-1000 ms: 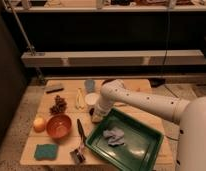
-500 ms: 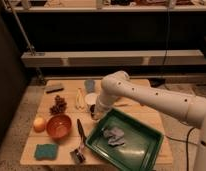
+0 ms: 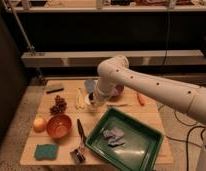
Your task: Stack cups on top of each other
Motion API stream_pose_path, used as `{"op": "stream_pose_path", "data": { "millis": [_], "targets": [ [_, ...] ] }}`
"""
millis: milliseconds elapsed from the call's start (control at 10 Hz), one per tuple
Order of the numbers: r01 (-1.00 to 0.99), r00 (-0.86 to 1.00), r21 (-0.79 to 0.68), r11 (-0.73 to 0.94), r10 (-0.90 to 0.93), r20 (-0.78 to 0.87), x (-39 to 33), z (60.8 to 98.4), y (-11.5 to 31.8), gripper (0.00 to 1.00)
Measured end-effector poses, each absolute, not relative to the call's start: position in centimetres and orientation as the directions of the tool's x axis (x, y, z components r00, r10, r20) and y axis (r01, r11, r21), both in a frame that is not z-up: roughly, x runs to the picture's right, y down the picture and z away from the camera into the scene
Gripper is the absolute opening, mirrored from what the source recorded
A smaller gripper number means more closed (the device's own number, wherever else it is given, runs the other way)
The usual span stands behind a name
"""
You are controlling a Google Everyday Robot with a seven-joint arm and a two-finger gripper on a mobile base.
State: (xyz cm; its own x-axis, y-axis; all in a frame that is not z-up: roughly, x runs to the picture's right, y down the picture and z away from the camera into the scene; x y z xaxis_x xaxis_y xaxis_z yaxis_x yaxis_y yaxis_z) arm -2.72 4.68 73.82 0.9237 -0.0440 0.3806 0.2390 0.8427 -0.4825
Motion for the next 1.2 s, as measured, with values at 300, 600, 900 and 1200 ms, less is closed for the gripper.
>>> {"op": "stream_pose_path", "data": {
  "millis": [300,600,900,1200],
  "targets": [
    [0.248,0.904,-0.242,0.938,-0.135,0.406,-4.6,76.7,-1.9,0.00],
    [0.232,0.890,-0.067,0.970,-0.184,0.416,-5.2,77.6,-5.2,0.00],
    [0.231,0.888,-0.050,0.972,-0.190,0.419,-5.4,77.6,-5.5,0.00],
    [0.219,0.846,-0.083,0.972,-0.147,0.512,-3.9,78.6,-6.6,0.00]
  ]
}}
